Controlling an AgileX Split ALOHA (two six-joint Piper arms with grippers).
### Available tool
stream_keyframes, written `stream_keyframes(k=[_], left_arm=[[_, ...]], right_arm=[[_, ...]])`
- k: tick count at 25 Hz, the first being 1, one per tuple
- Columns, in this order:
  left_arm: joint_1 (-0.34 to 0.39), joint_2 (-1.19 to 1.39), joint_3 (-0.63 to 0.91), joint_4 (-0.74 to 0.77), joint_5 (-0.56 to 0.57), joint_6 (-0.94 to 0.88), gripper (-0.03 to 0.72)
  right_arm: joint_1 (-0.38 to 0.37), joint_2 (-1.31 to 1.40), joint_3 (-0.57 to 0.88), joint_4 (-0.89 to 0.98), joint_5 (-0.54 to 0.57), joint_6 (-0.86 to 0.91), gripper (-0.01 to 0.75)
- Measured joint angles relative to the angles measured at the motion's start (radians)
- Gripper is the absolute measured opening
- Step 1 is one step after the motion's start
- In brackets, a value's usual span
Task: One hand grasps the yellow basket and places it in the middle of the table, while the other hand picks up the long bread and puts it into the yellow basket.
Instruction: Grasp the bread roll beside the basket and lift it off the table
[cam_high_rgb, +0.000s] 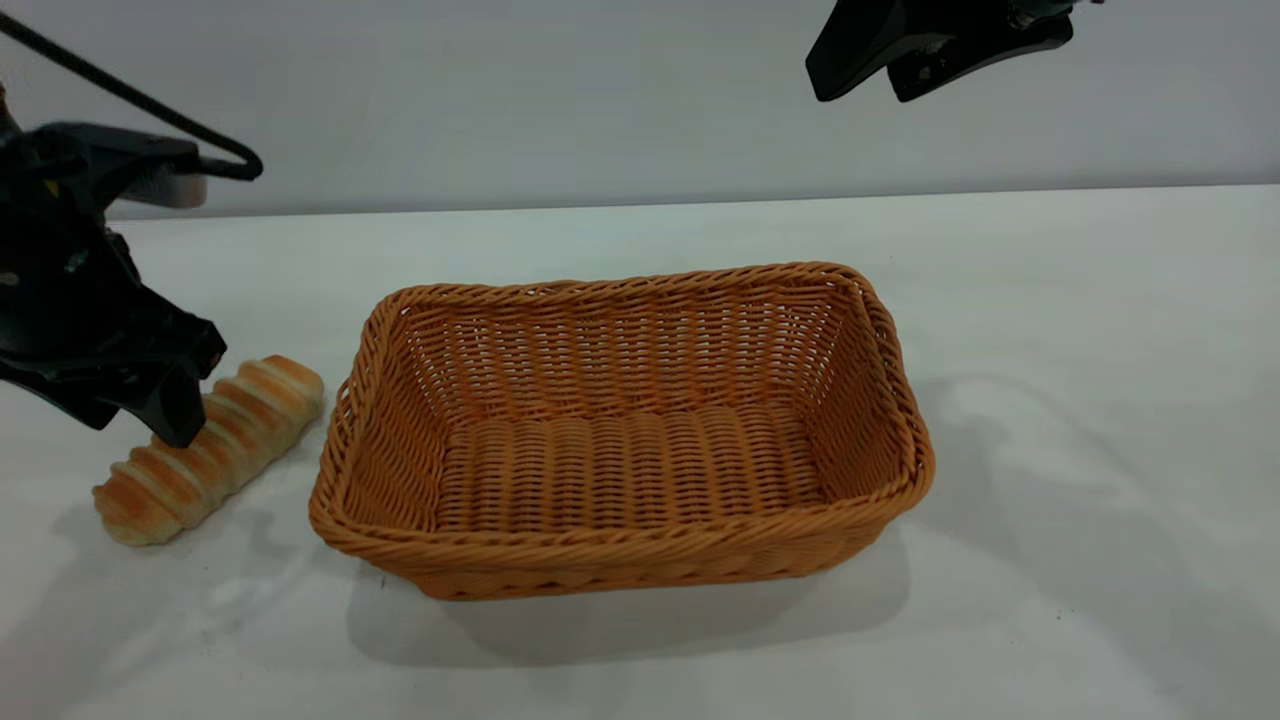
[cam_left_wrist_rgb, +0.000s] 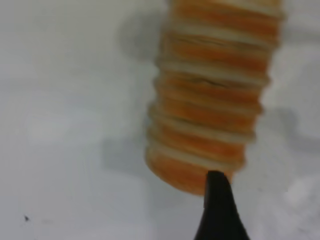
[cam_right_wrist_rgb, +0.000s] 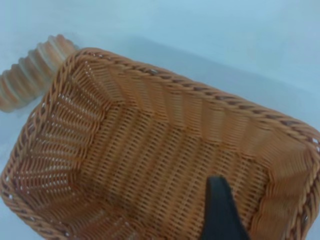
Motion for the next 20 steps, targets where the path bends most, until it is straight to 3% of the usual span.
stream_keyframes(k=[5, 20], left_arm=[[0.033, 0.049, -0.026, 0.003, -0.050, 0.000, 0.553], [0.034, 0.207, -0.033, 0.049, -0.248, 0.000, 0.548]], right_arm=[[0.000, 0.000, 0.000, 0.000, 0.000, -0.016, 0.534], [0.000, 0.000, 0.000, 0.000, 0.000, -0.025, 0.533]])
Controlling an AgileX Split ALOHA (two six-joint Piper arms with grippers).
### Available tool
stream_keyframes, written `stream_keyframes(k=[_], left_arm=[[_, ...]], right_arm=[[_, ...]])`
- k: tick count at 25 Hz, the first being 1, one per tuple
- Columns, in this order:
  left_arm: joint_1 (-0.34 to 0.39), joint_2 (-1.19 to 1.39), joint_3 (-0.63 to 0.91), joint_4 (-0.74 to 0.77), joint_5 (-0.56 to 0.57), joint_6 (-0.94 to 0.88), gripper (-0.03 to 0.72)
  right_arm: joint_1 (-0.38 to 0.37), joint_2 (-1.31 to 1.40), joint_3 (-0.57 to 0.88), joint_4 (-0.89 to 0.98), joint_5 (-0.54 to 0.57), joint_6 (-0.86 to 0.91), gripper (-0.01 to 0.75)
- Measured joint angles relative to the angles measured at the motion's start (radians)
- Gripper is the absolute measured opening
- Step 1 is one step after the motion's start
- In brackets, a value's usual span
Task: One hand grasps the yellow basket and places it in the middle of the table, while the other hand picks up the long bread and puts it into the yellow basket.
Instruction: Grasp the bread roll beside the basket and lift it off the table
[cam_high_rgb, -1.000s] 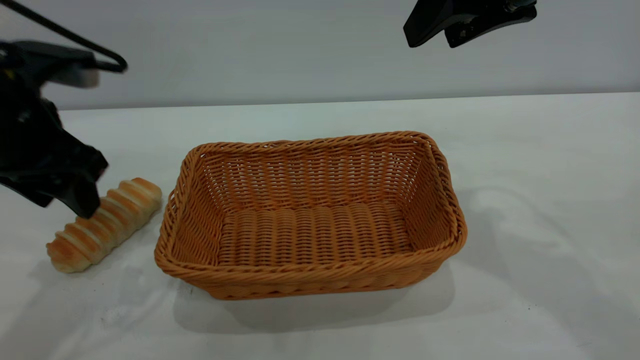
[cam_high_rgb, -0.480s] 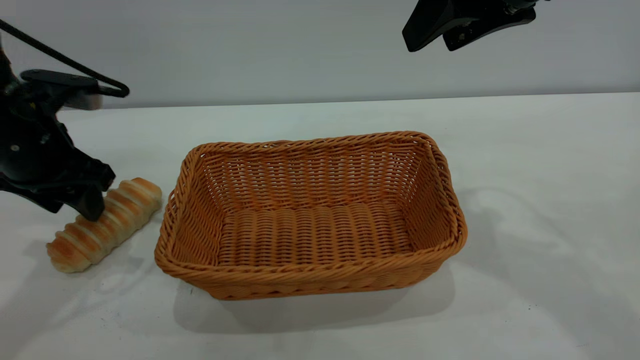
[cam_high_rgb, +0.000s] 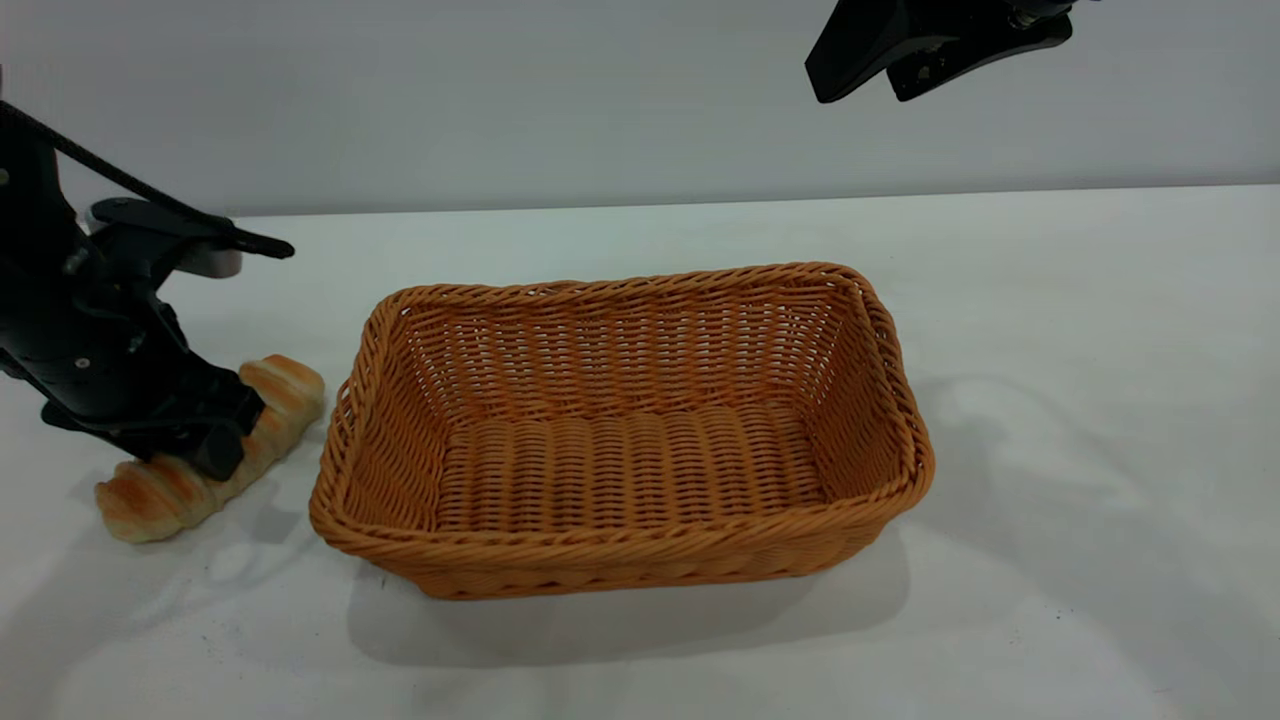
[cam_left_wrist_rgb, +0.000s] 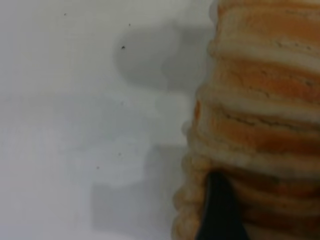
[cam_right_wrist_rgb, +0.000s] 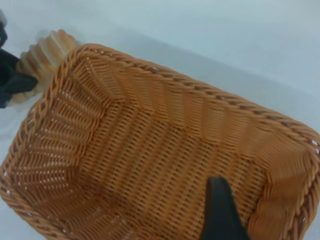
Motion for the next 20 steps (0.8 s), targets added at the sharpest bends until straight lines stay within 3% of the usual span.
stream_keyframes(k=[4, 6, 9, 11, 20], left_arm=[[0.000, 0.016, 0.000, 0.000, -0.019, 0.002, 0.470], [0.001, 0.018, 0.000, 0.000, -0.022, 0.001, 0.376], [0.018, 0.018, 0.000, -0.001, -0.027, 0.001, 0.154], [0.024, 0.014, -0.001, -0.001, -0.024, 0.003, 0.082], [0.098, -0.168, 0.000, -0.001, 0.047, -0.015, 0.082]], right_arm=[[0.000, 0.000, 0.000, 0.000, 0.000, 0.000, 0.530], [0.000, 0.000, 0.000, 0.000, 0.000, 0.000, 0.526], [0.000, 0.000, 0.000, 0.000, 0.001, 0.000, 0.522], [0.000, 0.000, 0.000, 0.000, 0.001, 0.000, 0.520], [0.000, 0.000, 0.000, 0.000, 0.007, -0.011, 0.493]])
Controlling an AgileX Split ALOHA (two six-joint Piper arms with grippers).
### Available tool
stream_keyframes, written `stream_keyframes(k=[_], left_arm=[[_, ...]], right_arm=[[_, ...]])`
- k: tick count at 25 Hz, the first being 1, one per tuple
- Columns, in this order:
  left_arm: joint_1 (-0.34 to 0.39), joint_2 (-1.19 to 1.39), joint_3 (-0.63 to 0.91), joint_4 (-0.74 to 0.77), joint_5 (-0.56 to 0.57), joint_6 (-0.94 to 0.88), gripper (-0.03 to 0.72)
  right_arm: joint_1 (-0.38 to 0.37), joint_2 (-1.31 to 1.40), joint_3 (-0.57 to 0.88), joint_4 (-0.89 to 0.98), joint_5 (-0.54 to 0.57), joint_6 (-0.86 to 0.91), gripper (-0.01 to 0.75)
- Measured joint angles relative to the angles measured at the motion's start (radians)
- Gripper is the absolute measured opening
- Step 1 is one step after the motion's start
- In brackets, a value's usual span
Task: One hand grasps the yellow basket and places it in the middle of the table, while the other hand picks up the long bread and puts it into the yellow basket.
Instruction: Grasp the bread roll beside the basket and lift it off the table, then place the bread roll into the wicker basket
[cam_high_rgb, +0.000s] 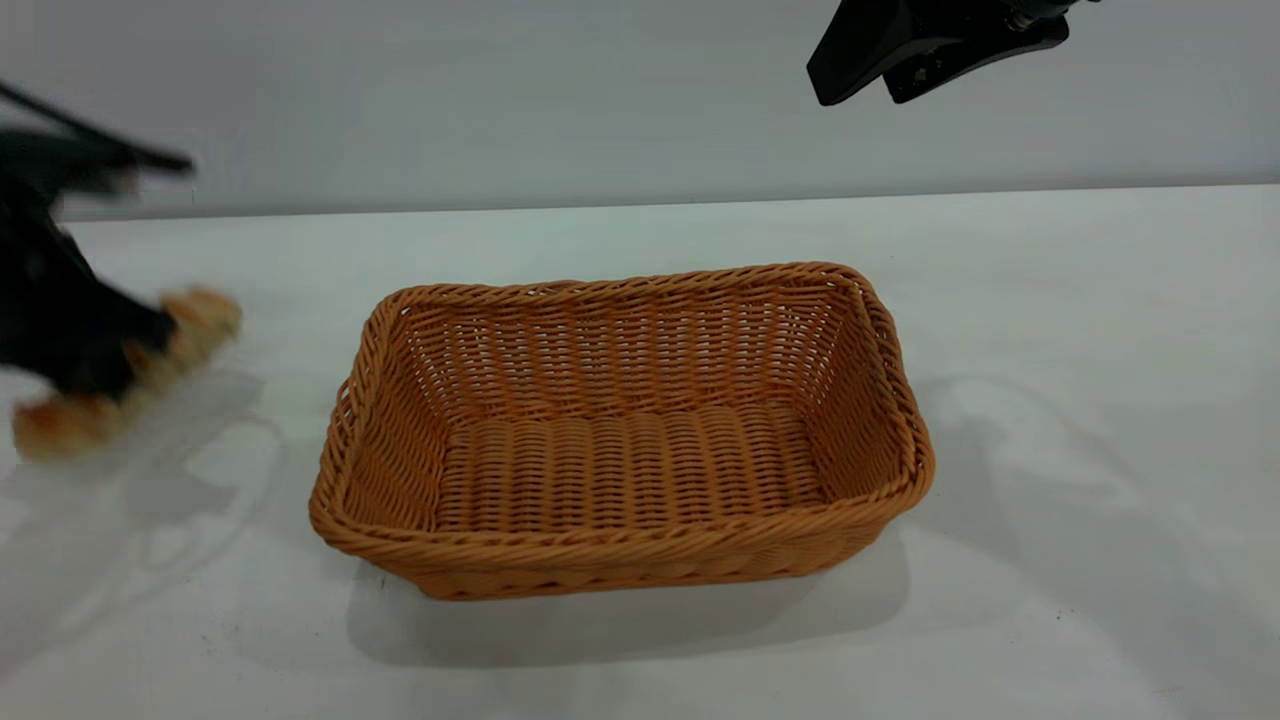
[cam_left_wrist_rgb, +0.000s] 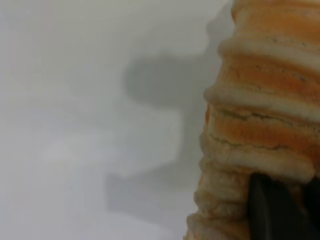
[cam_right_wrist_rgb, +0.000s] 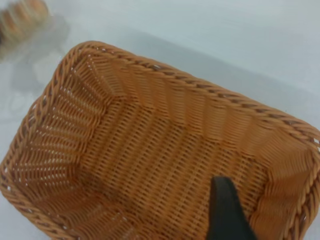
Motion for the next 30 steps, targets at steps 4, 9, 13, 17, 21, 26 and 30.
stream_keyframes(k=[4, 9, 13, 17, 21, 26, 30], left_arm=[[-0.034, -0.131, 0.000, 0.000, 0.008, -0.081, 0.082], [-0.185, -0.211, 0.000, -0.002, 0.017, -0.137, 0.082], [-0.328, -0.213, 0.001, -0.002, 0.012, -0.141, 0.082], [-0.422, -0.191, 0.001, -0.002, -0.052, -0.141, 0.082], [-0.470, -0.111, 0.000, -0.002, -0.107, -0.143, 0.084], [-0.514, -0.019, -0.029, -0.002, -0.128, -0.148, 0.258], [-0.546, 0.012, -0.052, -0.002, -0.177, -0.173, 0.531]], right_arm=[[0.000, 0.000, 0.000, 0.000, 0.000, -0.011, 0.493], [0.000, 0.000, 0.000, 0.000, 0.000, -0.018, 0.491], [0.000, 0.000, 0.000, 0.001, 0.000, -0.018, 0.492], [0.000, 0.000, 0.000, 0.001, 0.000, -0.020, 0.490], [0.000, 0.000, 0.000, 0.001, 0.000, -0.030, 0.490], [0.000, 0.000, 0.000, 0.001, -0.004, -0.037, 0.490], [0.000, 0.000, 0.000, 0.001, -0.006, -0.041, 0.490]])
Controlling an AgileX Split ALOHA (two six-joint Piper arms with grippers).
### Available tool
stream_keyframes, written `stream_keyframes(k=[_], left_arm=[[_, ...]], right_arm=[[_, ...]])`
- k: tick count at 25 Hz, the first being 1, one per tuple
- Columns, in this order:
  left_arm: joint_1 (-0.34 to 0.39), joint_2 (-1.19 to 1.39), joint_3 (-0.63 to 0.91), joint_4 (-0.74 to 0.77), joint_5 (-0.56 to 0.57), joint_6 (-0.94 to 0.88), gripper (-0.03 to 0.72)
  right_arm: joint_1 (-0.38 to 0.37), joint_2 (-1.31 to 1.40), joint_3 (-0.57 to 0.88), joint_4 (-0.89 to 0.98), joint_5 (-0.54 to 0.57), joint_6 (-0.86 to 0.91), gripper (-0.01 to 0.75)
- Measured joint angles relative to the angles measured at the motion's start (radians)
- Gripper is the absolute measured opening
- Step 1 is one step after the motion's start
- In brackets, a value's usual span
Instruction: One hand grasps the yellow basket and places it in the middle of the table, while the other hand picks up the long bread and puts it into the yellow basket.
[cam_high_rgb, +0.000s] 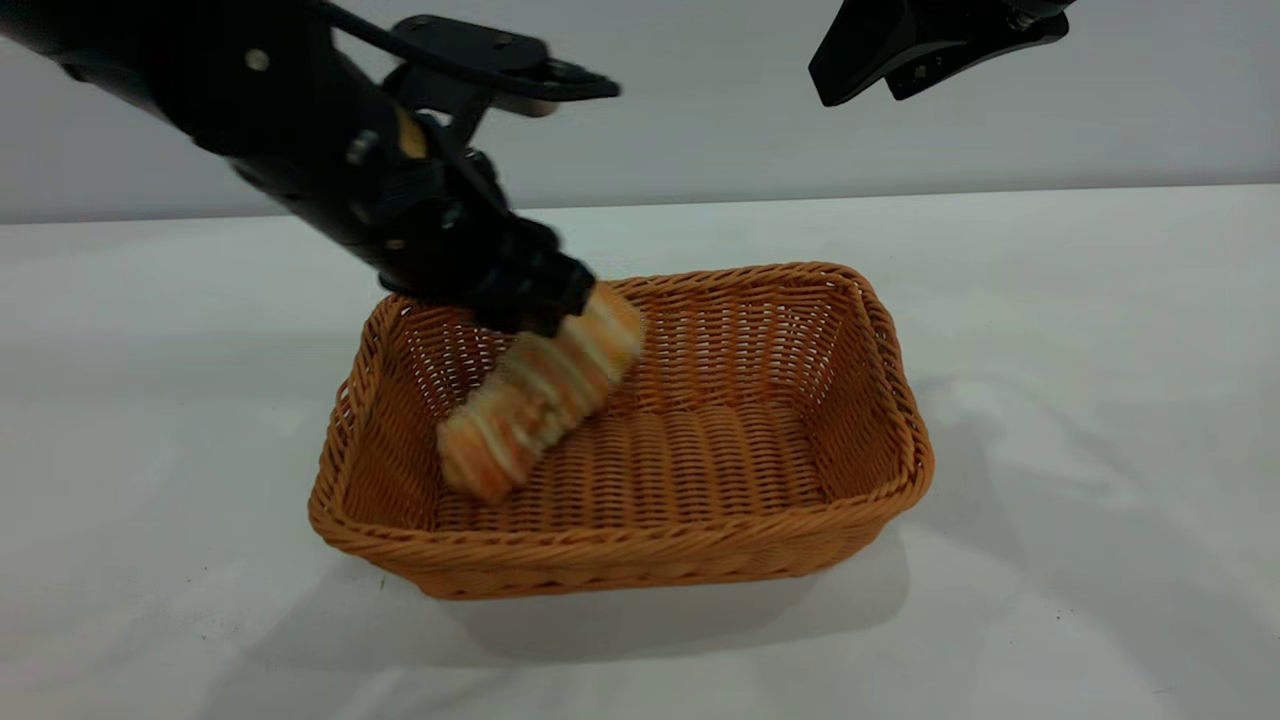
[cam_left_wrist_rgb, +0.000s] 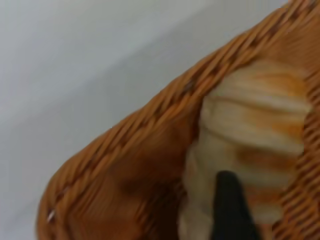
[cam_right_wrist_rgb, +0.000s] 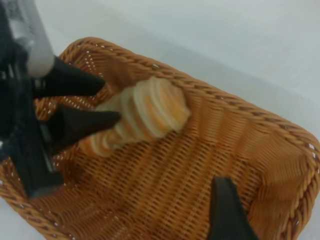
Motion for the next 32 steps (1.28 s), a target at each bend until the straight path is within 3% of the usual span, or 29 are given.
stream_keyframes(k=[2, 5, 12, 17, 24, 29, 32], left_arm=[[-0.004, 0.005, -0.009, 0.000, -0.009, -0.024, 0.633], [-0.004, 0.005, -0.009, 0.001, 0.012, -0.041, 0.665], [-0.004, -0.058, -0.009, 0.003, 0.209, 0.081, 0.576], [0.008, -0.208, -0.009, 0.003, 0.297, 0.154, 0.546], [0.149, -0.470, -0.009, 0.002, 0.446, 0.154, 0.543], [0.255, -0.652, -0.008, 0.002, 0.641, 0.154, 0.543], [0.277, -0.751, -0.008, 0.002, 0.774, 0.154, 0.543]], right_arm=[[0.000, 0.000, 0.000, -0.001, -0.001, 0.000, 0.490], [0.000, 0.000, 0.000, -0.001, 0.000, 0.000, 0.490], [-0.002, -0.063, 0.001, -0.084, 0.015, 0.006, 0.489], [-0.051, -0.148, 0.001, -0.150, 0.111, 0.066, 0.490], [-0.150, -0.274, 0.001, -0.192, 0.272, 0.137, 0.490], [-0.156, -0.398, 0.001, -0.207, 0.377, 0.149, 0.490], [-0.156, -0.476, 0.001, -0.224, 0.435, 0.177, 0.490]])
